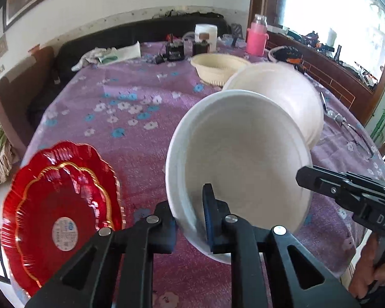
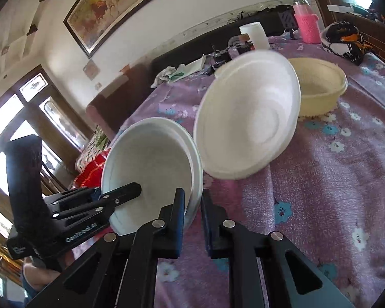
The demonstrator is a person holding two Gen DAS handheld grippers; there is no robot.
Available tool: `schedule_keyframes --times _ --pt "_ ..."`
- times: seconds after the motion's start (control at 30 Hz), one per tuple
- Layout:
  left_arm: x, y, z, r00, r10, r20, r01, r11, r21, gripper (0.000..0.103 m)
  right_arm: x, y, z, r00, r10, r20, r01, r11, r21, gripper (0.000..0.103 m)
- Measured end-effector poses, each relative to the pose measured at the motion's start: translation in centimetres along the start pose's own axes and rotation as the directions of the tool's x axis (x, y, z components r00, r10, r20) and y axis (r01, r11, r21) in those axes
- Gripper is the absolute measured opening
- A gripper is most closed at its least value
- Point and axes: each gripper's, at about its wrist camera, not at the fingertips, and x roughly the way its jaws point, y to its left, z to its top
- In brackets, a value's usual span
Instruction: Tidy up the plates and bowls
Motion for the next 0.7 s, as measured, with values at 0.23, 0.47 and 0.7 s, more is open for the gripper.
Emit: schedule_keyframes --times 0.23,0.47,0.7 --pt "-1.7 0.3 -0.2 0.998 0.038 0.058 -0.038 0.999 -0.007 0.017 -0.7 1.9 -0.1 1.0 -0.002 0.008 0.003 0.999 -0.049 0.014" --pt "-1.4 1.0 -0.9 0.998 0.033 0.051 -0.032 0.999 -0.027 0.017 -0.2 2.0 -0.1 1.0 0.017 0.004 -0.017 0.999 -0.051 0.014" --pt "-2.1 1.7 -1.0 0.997 0.038 0.065 -0.035 0.999 -0.041 0.017 -0.4 2.9 0.0 0.999 0.035 0.024 -0.033 0.997 -0.076 0.014"
